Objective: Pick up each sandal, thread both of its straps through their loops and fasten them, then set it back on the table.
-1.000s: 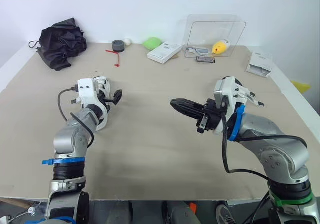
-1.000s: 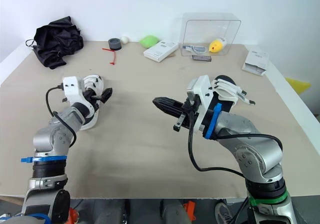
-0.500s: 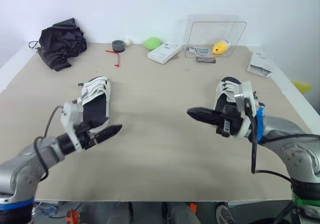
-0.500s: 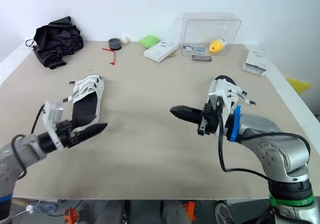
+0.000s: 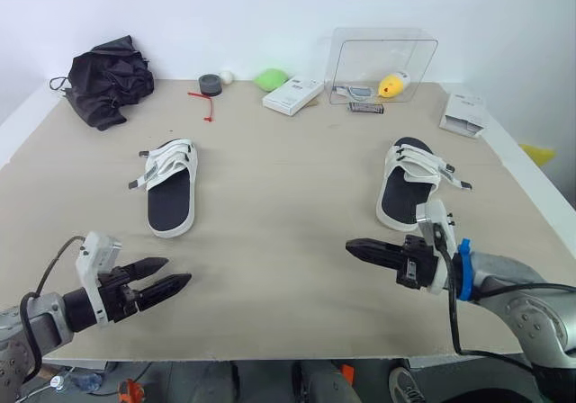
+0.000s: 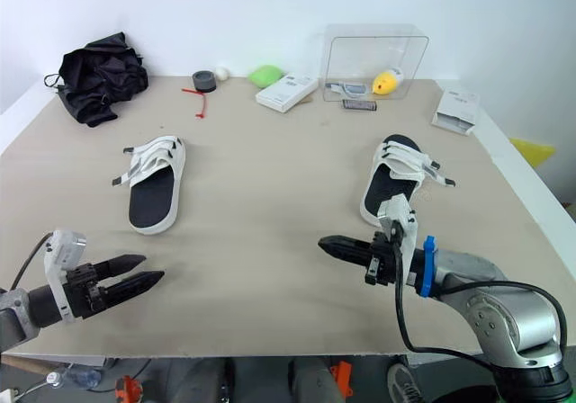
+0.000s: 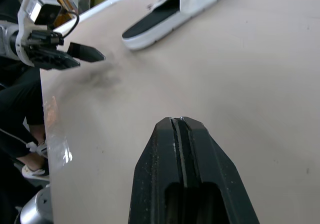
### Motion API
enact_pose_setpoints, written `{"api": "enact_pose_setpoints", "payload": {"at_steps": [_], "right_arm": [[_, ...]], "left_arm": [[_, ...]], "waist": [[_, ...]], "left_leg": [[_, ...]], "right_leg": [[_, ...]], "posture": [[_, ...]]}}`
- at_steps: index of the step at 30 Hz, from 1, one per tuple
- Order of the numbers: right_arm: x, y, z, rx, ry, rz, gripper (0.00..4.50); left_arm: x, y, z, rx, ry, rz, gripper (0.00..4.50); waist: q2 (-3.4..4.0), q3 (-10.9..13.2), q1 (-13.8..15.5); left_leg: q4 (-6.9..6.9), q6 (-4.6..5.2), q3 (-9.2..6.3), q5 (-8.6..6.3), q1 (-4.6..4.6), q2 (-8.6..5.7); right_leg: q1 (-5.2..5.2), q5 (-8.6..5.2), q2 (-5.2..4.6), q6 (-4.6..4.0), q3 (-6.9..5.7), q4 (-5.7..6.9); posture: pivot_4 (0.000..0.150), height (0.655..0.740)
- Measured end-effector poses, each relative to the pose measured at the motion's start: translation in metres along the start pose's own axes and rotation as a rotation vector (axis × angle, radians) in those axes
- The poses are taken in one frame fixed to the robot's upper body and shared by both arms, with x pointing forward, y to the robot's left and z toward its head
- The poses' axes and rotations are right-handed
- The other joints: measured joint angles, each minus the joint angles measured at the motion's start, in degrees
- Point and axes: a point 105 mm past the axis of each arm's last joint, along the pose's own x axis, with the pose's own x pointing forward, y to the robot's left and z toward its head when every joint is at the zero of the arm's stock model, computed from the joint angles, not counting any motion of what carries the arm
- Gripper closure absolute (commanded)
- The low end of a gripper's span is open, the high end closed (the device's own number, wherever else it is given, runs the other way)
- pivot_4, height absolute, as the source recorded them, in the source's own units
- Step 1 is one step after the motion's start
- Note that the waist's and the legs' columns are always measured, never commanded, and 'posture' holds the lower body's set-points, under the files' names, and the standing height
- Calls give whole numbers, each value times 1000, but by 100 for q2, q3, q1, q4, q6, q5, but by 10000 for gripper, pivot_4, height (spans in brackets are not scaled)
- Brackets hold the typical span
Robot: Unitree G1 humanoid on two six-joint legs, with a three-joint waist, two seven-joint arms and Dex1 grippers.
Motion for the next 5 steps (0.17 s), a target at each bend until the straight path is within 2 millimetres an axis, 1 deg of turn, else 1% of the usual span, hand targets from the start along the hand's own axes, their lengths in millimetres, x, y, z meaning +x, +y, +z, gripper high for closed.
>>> {"api": "enact_pose_setpoints", "payload": {"at_steps": [5], "right_arm": [[0, 0, 0, 5, -3, 0, 45000]], "left_arm": [[-1, 0, -2, 2, -2, 13, 297]], "waist": [[0, 0, 0]], "left_leg": [[-11, -5, 8, -9, -1, -1]], "right_leg": [[-3, -7, 4, 15, -2, 0]], "posture": [[1500, 7400]]}}
